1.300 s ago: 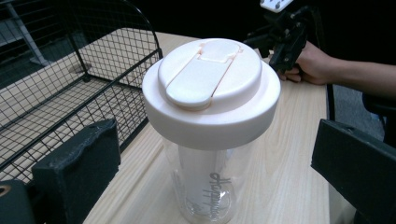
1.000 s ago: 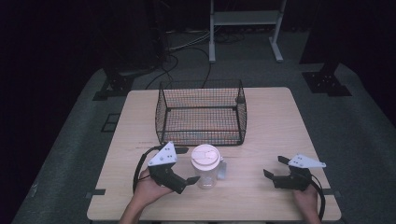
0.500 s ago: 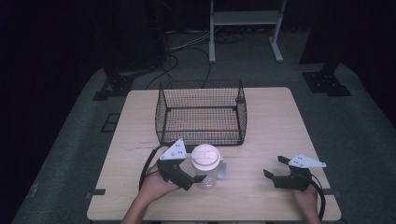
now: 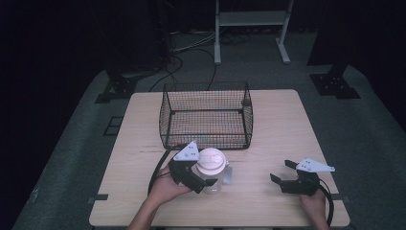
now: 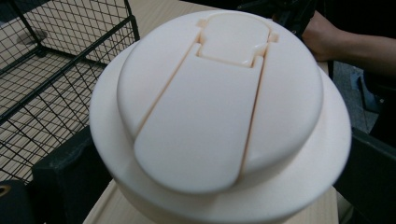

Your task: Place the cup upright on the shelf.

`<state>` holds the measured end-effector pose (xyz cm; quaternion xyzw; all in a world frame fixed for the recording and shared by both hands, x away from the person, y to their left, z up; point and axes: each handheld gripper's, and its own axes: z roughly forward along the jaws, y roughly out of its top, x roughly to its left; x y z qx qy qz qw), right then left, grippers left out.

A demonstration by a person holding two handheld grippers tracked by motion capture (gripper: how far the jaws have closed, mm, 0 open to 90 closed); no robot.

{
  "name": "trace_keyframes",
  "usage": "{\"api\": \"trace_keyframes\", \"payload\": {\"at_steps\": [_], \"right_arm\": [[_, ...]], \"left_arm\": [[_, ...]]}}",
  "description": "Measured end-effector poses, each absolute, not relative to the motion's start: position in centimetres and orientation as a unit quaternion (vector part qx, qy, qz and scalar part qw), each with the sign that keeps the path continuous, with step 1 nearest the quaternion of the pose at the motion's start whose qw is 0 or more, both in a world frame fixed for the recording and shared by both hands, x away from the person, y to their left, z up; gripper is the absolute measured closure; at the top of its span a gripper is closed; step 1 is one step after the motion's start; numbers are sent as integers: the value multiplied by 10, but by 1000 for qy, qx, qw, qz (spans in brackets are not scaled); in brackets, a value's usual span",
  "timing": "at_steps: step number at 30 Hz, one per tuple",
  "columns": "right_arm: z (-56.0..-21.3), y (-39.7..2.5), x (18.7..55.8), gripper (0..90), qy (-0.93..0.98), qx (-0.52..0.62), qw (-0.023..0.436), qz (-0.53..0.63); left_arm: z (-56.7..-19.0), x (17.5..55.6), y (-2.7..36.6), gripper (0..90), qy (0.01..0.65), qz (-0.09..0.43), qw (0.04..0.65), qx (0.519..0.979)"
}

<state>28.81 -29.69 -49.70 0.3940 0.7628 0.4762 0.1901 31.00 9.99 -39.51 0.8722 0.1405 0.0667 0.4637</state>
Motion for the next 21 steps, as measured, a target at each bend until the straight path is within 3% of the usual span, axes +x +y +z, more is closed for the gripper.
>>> {"api": "trace_keyframes", "payload": {"at_steps": [21], "right_arm": [[-497,-297,289,129,762,393,190,478]], "left_arm": [[-386,316,90,48,134,60,426,893]]}}
